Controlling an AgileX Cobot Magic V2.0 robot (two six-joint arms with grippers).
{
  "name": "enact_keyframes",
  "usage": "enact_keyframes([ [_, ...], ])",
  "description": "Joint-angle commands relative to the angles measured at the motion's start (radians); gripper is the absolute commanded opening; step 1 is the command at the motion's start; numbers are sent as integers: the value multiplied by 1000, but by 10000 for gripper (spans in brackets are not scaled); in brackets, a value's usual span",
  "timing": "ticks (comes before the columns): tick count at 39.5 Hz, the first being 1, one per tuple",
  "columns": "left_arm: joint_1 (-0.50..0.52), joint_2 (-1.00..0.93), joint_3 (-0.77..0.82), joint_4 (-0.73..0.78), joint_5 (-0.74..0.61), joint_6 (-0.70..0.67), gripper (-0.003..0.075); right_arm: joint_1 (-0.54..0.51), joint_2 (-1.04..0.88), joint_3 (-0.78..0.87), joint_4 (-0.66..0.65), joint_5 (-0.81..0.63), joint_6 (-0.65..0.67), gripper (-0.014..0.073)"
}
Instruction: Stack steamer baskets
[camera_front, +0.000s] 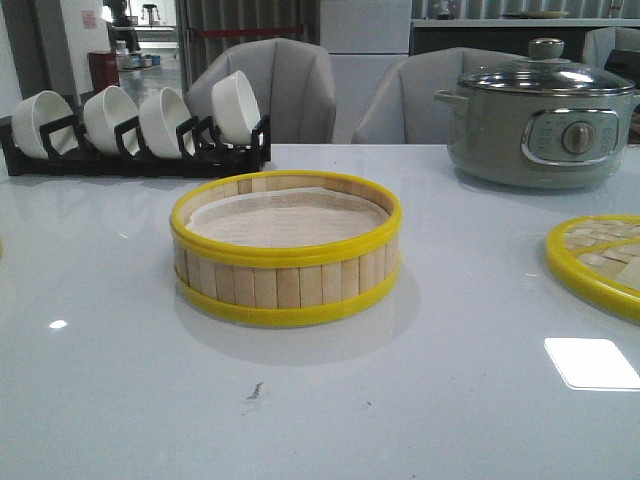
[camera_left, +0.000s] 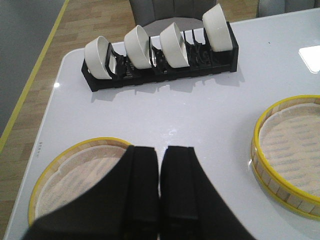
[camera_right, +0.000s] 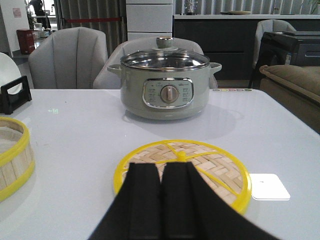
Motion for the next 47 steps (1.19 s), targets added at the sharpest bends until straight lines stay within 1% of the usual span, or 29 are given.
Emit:
enact_keyframes([
  [1,-7,-8,-38,-1,-78,-5,85,-6,-20,-15,4,-101,-7,28],
  [10,-7,-8,-38,-6,-78,-5,85,-6,-20,-23,4,-176,-7,28],
  [13,-7,-8,-38,-6,-78,-5,85,-5,-17,-77,25,-135,29,28],
  [16,-7,-8,-38,-6,-78,-5,85,-5,24,-185,45,-23,47,28],
  [19,-7,-8,-38,-6,-78,-5,85,-5,148,-333,45,116,47,28],
  [25,-7,-8,-38,-12,-78,-5,85,-5,466,-616,45,293,47,28],
  [29,-7,-8,-38,-16,-71,-5,85,-3,656,-757,54,395,47,28],
  [33,-7,-8,-36,-18,-57,-5,85,-1,773,-849,71,443,47,28],
  [36,-7,-8,-34,-19,-51,-5,85,-1,831,-880,84,443,47,28],
  [40,-7,-8,-31,-17,-51,-5,85,-1,857,-889,123,432,47,28],
  [47,-7,-4,-31,-17,-51,-5,85,-1,879,-889,125,427,47,28],
])
